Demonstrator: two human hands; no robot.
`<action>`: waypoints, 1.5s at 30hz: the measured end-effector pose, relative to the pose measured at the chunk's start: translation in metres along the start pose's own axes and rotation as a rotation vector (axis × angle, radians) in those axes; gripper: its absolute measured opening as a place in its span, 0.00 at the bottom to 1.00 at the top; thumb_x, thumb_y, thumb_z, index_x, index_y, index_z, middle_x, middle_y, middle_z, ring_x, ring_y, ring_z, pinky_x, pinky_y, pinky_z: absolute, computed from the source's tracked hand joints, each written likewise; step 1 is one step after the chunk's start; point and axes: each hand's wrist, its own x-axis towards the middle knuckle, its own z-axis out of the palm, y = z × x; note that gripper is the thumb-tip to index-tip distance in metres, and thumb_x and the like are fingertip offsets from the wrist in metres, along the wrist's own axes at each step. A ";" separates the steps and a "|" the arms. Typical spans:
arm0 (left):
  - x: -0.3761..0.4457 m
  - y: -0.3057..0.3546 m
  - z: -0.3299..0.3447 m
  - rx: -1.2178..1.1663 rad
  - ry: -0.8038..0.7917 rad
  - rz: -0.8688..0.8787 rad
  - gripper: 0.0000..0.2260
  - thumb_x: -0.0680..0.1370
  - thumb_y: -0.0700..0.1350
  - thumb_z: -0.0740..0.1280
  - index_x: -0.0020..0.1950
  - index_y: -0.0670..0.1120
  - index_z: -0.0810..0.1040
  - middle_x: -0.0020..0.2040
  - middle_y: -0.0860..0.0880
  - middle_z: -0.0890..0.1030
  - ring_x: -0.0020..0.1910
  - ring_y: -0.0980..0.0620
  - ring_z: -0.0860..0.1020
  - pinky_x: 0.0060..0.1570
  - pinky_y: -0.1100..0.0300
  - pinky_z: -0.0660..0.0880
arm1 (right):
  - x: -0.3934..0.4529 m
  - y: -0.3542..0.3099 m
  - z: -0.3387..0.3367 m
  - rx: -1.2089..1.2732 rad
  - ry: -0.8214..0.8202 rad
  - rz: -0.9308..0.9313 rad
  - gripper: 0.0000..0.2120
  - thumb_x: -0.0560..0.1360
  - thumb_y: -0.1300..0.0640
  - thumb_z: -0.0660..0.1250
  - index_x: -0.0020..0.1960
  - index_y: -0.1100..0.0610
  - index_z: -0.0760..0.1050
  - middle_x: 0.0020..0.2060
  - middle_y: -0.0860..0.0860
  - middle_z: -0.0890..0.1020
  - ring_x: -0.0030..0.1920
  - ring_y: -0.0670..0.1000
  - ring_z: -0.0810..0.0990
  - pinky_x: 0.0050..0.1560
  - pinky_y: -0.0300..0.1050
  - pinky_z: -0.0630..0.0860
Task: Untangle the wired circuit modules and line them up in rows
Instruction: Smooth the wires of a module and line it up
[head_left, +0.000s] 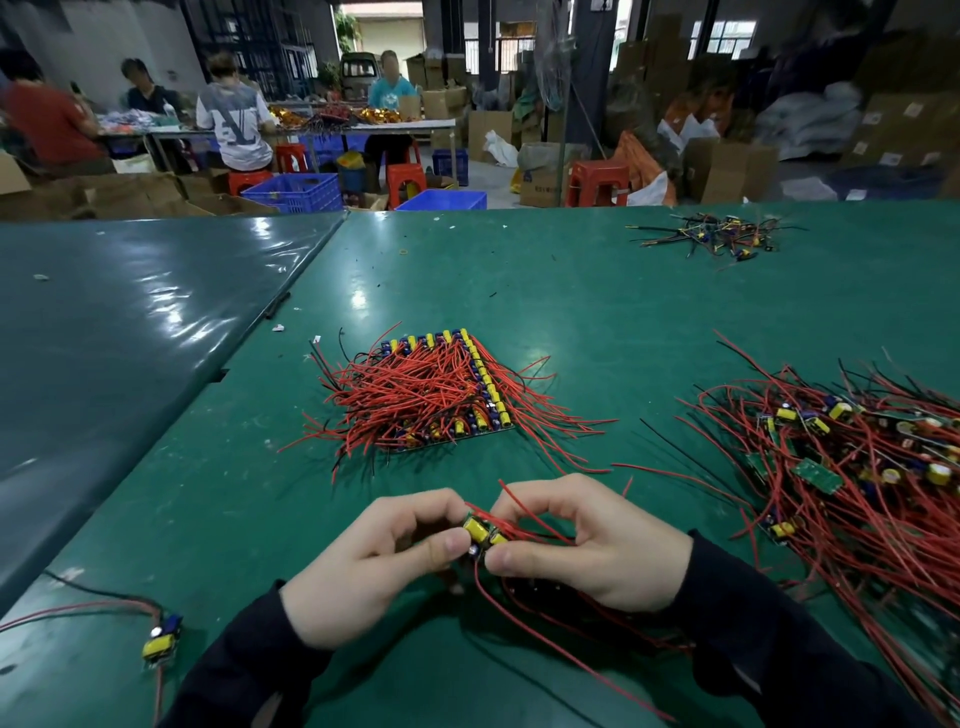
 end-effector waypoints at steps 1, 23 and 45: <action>0.000 0.000 0.000 -0.042 -0.016 -0.015 0.07 0.76 0.41 0.62 0.44 0.38 0.76 0.37 0.51 0.76 0.37 0.55 0.74 0.41 0.63 0.72 | 0.000 0.000 0.000 0.007 -0.013 0.003 0.03 0.74 0.57 0.70 0.42 0.56 0.78 0.32 0.49 0.75 0.33 0.42 0.71 0.38 0.38 0.69; 0.009 -0.011 -0.009 -0.307 0.996 0.094 0.06 0.78 0.40 0.62 0.46 0.40 0.77 0.37 0.45 0.84 0.36 0.51 0.83 0.34 0.65 0.79 | 0.000 0.017 -0.005 -0.679 0.297 0.104 0.15 0.76 0.44 0.64 0.58 0.50 0.77 0.54 0.45 0.78 0.56 0.48 0.76 0.61 0.50 0.69; 0.004 0.013 0.014 -0.709 0.501 -0.098 0.25 0.50 0.57 0.82 0.40 0.46 0.84 0.39 0.47 0.82 0.37 0.55 0.81 0.34 0.62 0.78 | -0.011 -0.016 -0.016 0.861 -0.064 0.009 0.08 0.71 0.58 0.71 0.50 0.56 0.81 0.45 0.54 0.84 0.45 0.54 0.84 0.49 0.43 0.79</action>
